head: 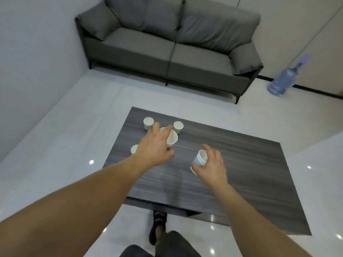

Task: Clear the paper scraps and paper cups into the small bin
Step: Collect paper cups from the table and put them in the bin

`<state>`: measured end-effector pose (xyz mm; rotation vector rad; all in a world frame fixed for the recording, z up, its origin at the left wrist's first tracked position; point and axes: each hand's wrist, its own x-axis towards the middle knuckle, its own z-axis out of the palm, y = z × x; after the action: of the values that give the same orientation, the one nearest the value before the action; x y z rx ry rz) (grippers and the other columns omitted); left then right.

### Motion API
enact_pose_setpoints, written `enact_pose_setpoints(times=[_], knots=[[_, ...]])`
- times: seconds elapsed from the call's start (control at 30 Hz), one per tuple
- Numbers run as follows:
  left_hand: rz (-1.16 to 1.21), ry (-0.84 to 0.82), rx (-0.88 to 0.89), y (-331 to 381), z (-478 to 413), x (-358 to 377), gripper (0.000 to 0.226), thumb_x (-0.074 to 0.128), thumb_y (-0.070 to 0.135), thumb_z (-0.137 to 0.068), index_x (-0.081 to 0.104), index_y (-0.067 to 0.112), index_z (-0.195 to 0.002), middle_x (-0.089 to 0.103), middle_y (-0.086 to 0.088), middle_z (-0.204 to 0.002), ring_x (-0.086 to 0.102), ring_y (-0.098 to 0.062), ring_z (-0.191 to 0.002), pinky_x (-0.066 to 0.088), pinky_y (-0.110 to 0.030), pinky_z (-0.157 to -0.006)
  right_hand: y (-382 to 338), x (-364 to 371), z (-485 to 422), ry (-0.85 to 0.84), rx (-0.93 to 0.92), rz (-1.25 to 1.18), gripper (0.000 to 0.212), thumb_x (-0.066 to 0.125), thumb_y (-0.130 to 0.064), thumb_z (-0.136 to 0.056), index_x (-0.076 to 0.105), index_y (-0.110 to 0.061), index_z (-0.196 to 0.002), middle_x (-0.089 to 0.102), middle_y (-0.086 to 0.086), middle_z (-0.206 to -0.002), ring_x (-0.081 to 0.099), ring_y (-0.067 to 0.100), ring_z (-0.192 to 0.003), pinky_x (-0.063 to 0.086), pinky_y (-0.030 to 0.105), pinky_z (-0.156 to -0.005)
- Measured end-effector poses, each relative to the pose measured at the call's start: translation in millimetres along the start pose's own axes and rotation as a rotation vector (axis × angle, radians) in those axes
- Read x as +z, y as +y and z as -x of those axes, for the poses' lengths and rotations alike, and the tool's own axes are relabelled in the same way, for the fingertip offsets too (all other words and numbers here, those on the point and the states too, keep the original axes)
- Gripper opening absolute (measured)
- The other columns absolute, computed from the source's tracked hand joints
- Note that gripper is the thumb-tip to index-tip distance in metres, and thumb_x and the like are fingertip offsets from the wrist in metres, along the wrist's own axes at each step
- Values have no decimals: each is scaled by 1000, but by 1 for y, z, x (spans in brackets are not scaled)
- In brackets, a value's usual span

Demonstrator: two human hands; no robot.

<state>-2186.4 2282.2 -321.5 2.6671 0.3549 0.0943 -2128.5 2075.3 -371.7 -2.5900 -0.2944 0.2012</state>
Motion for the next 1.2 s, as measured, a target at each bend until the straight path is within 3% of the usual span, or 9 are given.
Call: enact_pose_setpoints(times=[0.17, 0.4, 0.67, 0.9, 1.2], knots=[[-36, -46, 152, 73, 27, -15, 71, 62, 35, -72, 35, 26, -138, 34, -6, -120, 48, -29, -101, 43, -35, -71, 29, -58, 68, 73, 64, 31, 71, 69, -42, -78, 39, -39, -142, 41, -2, -126, 45, 22, -116, 44, 36, -90], [-47, -67, 468, 214, 43, -10, 62, 68, 32, -73, 41, 18, -127, 38, -6, -119, 53, -28, -96, 50, -40, -76, 112, -136, 159, 270, 214, 0, 68, 69, -39, -78, 43, -35, -140, 40, -2, -127, 46, 21, -113, 45, 33, -91], [-40, -213, 872, 435, 139, 92, 59, 62, 33, -78, 39, 15, -130, 39, -7, -123, 51, -30, -105, 46, -37, -74, 273, -228, 309, 550, 464, 3, 67, 67, -47, -78, 39, -40, -138, 39, -7, -125, 48, 16, -110, 48, 28, -83], [-2, -380, 1211, 628, 282, 185, 73, 65, 40, -75, 35, 29, -141, 38, -4, -126, 52, -25, -105, 50, -34, -83, 408, -298, 473, 720, 781, 21, 71, 67, -52, -79, 34, -40, -140, 38, -7, -129, 46, 16, -115, 49, 29, -88], [-29, -574, 1519, 786, 416, 280, 71, 64, 38, -75, 37, 27, -140, 38, -2, -126, 52, -25, -106, 50, -36, -84, 530, -359, 612, 827, 1085, 71, 68, 64, -49, -81, 35, -36, -141, 37, -4, -129, 43, 19, -117, 46, 32, -87]])
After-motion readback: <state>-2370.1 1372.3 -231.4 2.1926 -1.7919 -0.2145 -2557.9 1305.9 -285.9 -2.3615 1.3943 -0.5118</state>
